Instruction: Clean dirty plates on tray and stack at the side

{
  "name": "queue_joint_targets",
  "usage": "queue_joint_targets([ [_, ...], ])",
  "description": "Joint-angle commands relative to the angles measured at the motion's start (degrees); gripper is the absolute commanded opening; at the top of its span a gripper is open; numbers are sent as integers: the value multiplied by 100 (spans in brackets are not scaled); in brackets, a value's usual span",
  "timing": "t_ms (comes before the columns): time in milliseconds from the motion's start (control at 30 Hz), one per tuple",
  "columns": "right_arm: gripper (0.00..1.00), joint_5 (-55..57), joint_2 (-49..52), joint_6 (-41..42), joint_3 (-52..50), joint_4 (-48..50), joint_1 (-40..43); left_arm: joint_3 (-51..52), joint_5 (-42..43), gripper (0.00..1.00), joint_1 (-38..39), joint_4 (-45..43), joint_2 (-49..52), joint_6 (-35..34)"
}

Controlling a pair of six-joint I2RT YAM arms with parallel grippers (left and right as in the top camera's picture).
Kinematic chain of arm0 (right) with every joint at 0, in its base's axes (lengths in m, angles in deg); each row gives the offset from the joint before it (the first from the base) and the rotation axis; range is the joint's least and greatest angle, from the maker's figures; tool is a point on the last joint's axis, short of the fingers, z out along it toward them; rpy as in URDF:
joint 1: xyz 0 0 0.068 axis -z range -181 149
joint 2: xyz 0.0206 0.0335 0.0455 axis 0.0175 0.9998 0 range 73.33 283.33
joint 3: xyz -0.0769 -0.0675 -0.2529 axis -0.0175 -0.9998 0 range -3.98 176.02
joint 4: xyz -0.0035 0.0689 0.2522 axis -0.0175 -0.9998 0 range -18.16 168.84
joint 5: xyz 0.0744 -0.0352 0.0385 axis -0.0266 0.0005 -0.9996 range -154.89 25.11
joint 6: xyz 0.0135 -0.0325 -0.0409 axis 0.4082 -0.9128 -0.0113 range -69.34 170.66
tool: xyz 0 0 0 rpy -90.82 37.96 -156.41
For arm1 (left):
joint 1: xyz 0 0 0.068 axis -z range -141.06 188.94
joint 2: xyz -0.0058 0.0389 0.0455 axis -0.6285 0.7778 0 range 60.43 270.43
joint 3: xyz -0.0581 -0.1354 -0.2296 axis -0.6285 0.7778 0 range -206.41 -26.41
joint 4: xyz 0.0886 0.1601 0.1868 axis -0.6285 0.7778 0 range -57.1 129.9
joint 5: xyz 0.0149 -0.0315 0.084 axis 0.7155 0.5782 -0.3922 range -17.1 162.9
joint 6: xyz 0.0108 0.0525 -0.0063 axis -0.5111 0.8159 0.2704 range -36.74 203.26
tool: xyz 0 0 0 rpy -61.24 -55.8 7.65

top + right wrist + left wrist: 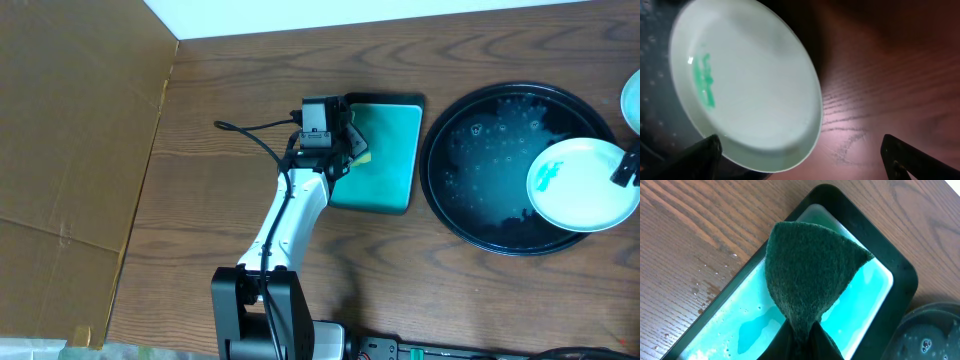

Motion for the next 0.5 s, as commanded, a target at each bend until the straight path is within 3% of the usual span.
queue_joint_targets([
  [0,99,210,37,345,-437,326,-103,-13,-72,7,-4,-13,-24,50],
  [267,99,-7,37,529,-857,1019,-127,-13,-72,7,-4,-24,-24,48],
  [367,84,129,37,579,-1008,1169,-149,-13,-72,7,-4,-31,-24,48],
  [467,83,278,44,761,-1311,1521,-155,-13,-72,7,-4,-33,-24,48],
])
